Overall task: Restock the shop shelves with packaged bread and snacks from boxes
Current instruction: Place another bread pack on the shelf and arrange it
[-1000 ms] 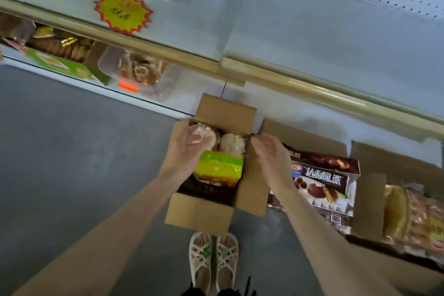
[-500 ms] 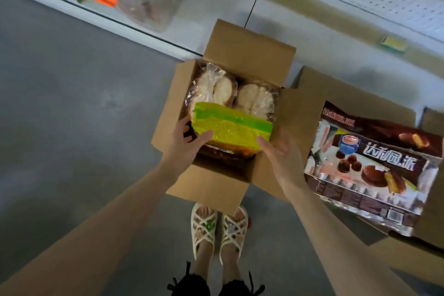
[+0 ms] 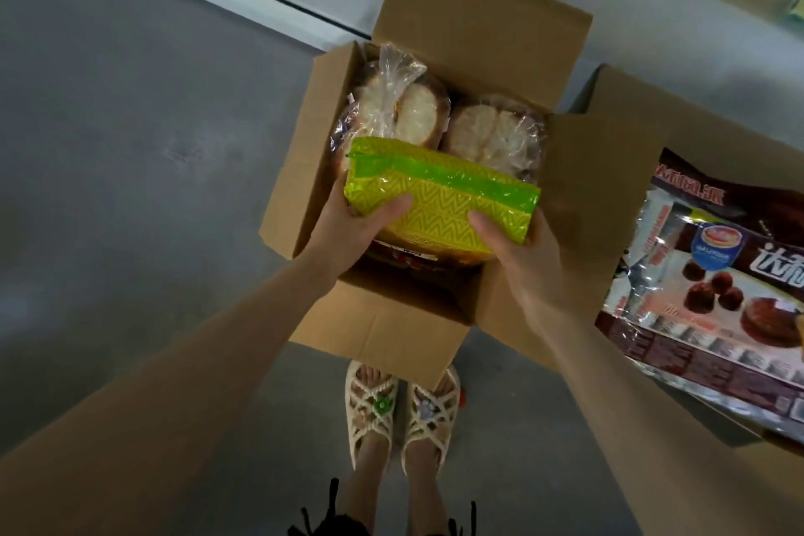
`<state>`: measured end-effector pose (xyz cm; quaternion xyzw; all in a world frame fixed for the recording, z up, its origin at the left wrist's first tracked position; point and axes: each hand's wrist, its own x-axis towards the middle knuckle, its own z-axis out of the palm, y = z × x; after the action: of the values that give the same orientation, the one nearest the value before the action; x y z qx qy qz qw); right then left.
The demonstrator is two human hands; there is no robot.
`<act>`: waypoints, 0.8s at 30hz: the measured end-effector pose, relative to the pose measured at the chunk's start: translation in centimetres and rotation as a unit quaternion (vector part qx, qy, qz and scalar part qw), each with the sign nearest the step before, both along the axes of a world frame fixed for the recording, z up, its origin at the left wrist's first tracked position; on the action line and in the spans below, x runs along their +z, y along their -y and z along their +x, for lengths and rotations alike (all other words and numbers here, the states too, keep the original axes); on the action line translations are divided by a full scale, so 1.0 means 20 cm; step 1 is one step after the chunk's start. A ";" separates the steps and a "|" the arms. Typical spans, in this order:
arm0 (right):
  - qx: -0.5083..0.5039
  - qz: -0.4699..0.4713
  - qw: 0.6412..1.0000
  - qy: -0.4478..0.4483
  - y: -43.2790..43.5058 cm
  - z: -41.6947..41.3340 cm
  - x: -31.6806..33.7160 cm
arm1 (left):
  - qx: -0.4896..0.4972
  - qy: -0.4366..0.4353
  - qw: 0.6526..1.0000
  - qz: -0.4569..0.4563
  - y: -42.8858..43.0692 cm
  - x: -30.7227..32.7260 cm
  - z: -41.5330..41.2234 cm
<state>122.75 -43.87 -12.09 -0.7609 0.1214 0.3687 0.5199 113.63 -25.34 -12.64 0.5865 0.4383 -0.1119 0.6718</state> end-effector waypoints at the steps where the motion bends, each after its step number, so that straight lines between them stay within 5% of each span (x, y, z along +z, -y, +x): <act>1: 0.000 0.001 1.000 0.002 0.00 0.00 -0.01 | -0.006 0.004 1.000 0.003 0.00 -0.01 0.01; 14: -0.016 -0.017 1.000 0.009 0.04 -0.03 0.06 | -0.014 -0.018 0.997 0.076 0.05 0.06 -0.01; 24: 0.043 -0.023 0.994 0.095 -0.06 0.03 0.69 | 0.028 0.030 0.994 0.103 -0.03 0.68 -0.03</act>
<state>123.41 -42.67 1.75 -0.8089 0.0469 0.3136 0.4951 113.00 -24.78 0.89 0.6432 0.4437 -0.0292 0.6234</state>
